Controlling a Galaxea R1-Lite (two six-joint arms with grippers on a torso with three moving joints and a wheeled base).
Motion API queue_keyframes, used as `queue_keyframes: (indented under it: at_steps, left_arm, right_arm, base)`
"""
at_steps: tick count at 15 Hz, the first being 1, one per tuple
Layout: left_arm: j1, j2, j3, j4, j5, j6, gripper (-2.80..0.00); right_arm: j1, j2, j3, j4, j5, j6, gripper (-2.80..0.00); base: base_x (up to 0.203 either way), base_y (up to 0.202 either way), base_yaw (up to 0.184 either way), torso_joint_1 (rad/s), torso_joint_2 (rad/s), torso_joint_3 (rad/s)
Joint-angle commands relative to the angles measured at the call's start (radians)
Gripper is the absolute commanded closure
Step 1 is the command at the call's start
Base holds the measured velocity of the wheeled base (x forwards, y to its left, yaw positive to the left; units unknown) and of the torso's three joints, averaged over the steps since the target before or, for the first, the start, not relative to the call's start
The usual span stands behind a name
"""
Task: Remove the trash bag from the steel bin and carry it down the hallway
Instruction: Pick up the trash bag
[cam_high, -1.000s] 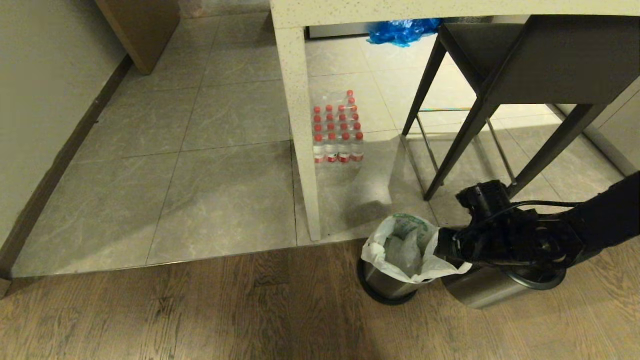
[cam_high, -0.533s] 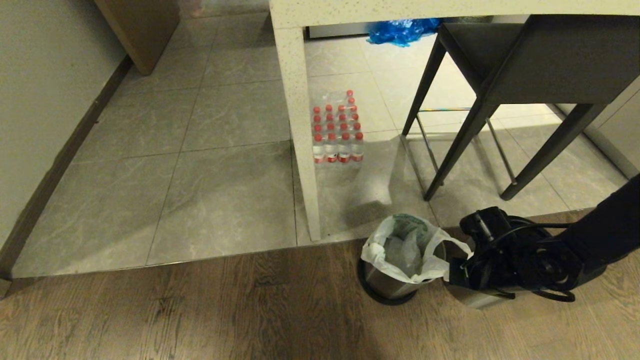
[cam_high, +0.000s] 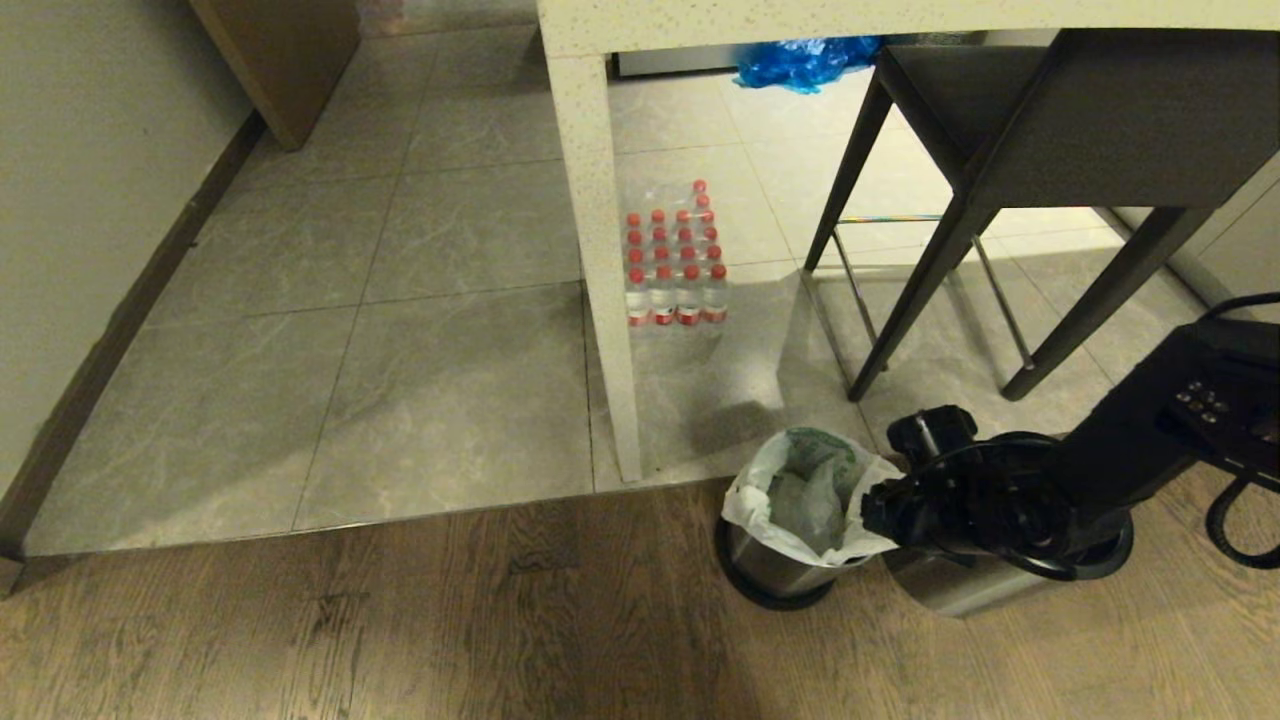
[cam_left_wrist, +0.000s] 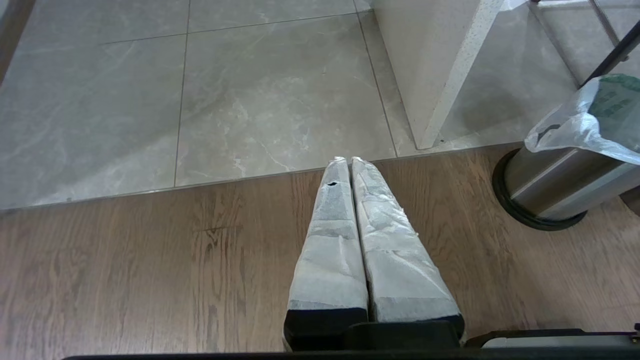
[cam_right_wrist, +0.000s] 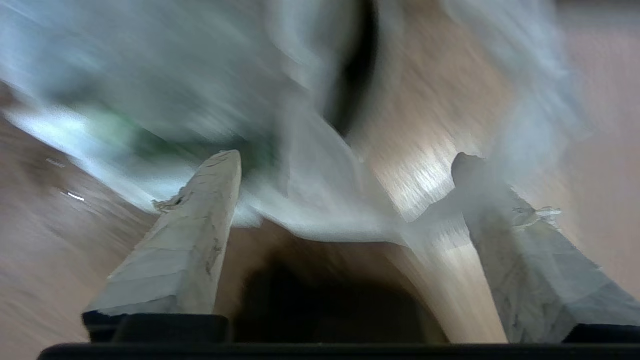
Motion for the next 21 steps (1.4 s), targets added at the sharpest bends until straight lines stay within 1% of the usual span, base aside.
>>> queue_keyframes:
  at_steps: [1, 4, 7, 11, 14, 17, 21]
  left_arm:
    - [0.0, 0.001, 0.0, 0.0, 0.0, 0.0, 0.0]
    - [0.0, 0.001, 0.0, 0.0, 0.0, 0.0, 0.0]
    - [0.0, 0.001, 0.0, 0.0, 0.0, 0.0, 0.0]
    - [0.0, 0.001, 0.0, 0.0, 0.0, 0.0, 0.0]
    - [0.0, 0.001, 0.0, 0.0, 0.0, 0.0, 0.0]
    - [0.0, 0.001, 0.0, 0.0, 0.0, 0.0, 0.0]
    - [0.0, 0.001, 0.0, 0.0, 0.001, 0.0, 0.0]
  right_arm:
    - [0.0, 0.06, -0.053, -0.007, -0.001, 0.006, -2.8]
    - [-0.001, 0.11, -0.106, -0.011, 0.007, 0.004, -2.8]
    - [0.001, 0.142, -0.187, -0.004, 0.008, 0.009, -2.8]
    - [0.013, 0.153, -0.228, 0.012, 0.046, 0.009, -2.8]
    - [0.018, 0.174, -0.314, 0.017, 0.103, 0.009, -2.8]
    - [0.038, 0.207, -0.379, 0.048, 0.116, 0.01, -2.8]
    - [0.059, 0.237, -0.407, 0.06, 0.137, 0.01, -2.8]
  base:
    - [0.0, 0.0, 0.0, 0.0, 0.0, 0.0]
    - [0.0, 0.0, 0.0, 0.0, 0.0, 0.0]
    - [0.0, 0.0, 0.0, 0.0, 0.0, 0.0]
    - [0.0, 0.0, 0.0, 0.0, 0.0, 0.0]
    - [0.0, 0.0, 0.0, 0.0, 0.0, 0.0]
    - [0.0, 0.0, 0.0, 0.0, 0.0, 0.0]
    - [0.0, 0.0, 0.0, 0.0, 0.0, 0.0]
